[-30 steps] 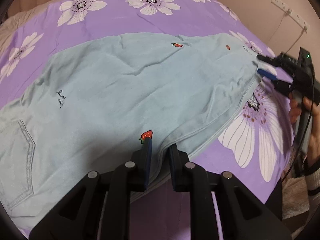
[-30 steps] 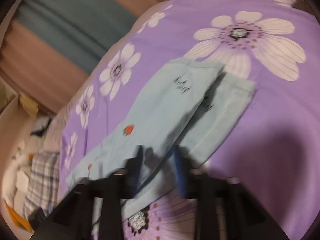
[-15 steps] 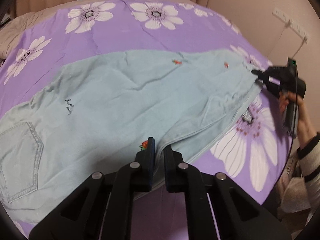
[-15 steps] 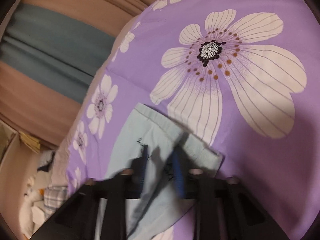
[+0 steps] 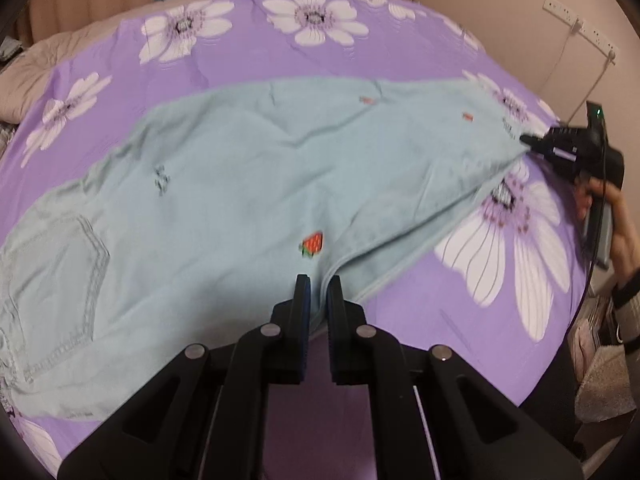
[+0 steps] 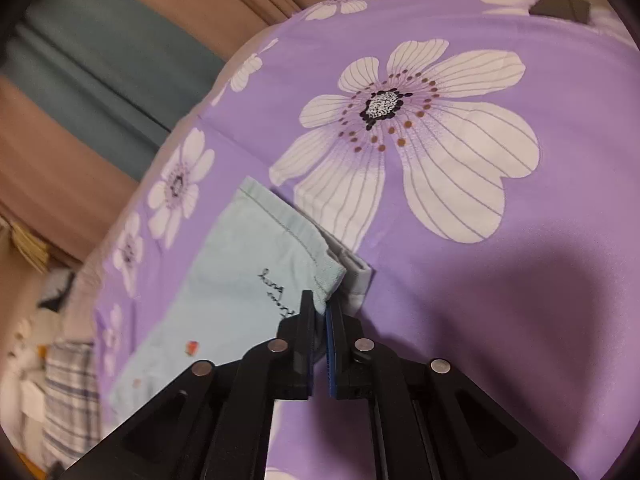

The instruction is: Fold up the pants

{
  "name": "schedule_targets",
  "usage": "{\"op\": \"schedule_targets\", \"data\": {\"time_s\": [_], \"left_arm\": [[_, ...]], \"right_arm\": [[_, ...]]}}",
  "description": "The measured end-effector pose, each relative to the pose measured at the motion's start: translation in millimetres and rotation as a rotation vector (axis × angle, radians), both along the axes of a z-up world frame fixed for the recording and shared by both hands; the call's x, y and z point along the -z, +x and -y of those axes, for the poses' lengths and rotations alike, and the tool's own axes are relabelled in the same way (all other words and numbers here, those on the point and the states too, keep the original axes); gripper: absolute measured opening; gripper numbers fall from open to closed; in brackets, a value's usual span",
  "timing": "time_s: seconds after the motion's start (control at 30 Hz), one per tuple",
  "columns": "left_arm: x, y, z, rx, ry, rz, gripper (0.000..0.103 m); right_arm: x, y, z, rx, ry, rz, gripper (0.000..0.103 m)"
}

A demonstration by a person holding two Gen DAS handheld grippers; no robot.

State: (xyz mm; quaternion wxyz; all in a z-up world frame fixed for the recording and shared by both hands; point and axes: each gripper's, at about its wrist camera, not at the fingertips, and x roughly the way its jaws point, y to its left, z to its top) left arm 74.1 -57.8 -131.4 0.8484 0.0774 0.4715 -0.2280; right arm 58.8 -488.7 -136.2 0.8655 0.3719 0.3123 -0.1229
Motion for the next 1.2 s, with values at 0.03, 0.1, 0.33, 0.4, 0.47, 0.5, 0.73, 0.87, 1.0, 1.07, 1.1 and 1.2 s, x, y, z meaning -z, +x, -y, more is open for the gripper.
{"op": "schedule_targets", "data": {"time_s": [0.03,0.1,0.33,0.4,0.47,0.5,0.73,0.87,1.0,1.07,1.1,1.2], "left_arm": [[-0.9,-1.2,-2.0,-0.004,0.004,0.007,0.010],[-5.4,-4.7,-7.0,-0.008,-0.012,0.005,0.010],[-30.0,-29.6,-36.4,-0.033,-0.105,0.035,0.024],[-34.1,-26.1,-49.1,-0.084,-0.128,0.043,0.026],[-36.1,-18.5,-67.7,-0.178,-0.148,0.042,0.025],[-36.5,-14.9,-78.5,-0.228,-0.168,0.038,0.025],[-30.0,-4.1,-162.4,-0.542,-0.143,0.043,0.026],[-7.4,-11.2,-201.6,-0.639,-0.114,-0.020,0.025],[-5.2,-25.4,-225.1,-0.635,-0.212,-0.018,0.016],[-7.1,-27.4,-229.7,-0.645,-0.247,-0.029,0.016],[-10.4,-29.3,-231.1,-0.653,-0.260,-0.028,0.016],[-25.9,-43.6,-238.7,-0.676,-0.309,0.003,0.033]], "right_arm": [[0.6,0.3,0.6,0.001,0.002,-0.006,0.005],[-2.2,-1.8,3.1,0.020,0.014,-0.018,0.005],[-42.6,-31.4,-27.0,0.031,-0.189,0.028,0.015],[-49.6,-22.1,-56.0,-0.125,-0.226,0.035,0.015],[-52.4,-7.5,-92.2,-0.289,-0.266,0.031,0.015],[-53.7,0.0,-111.9,-0.365,-0.284,0.036,0.014],[-58.3,48.0,-229.0,-0.730,-0.377,0.069,0.014],[-36.1,68.7,-267.5,-0.859,-0.419,-0.002,0.014],[0.0,60.1,-286.8,-0.999,-0.491,-0.204,0.015],[-0.8,42.9,-285.7,-1.028,-0.532,-0.196,0.015],[-4.0,37.5,-282.5,-1.041,-0.523,-0.206,0.015],[-10.4,31.2,-272.2,-1.022,-0.485,-0.242,0.015]]}}
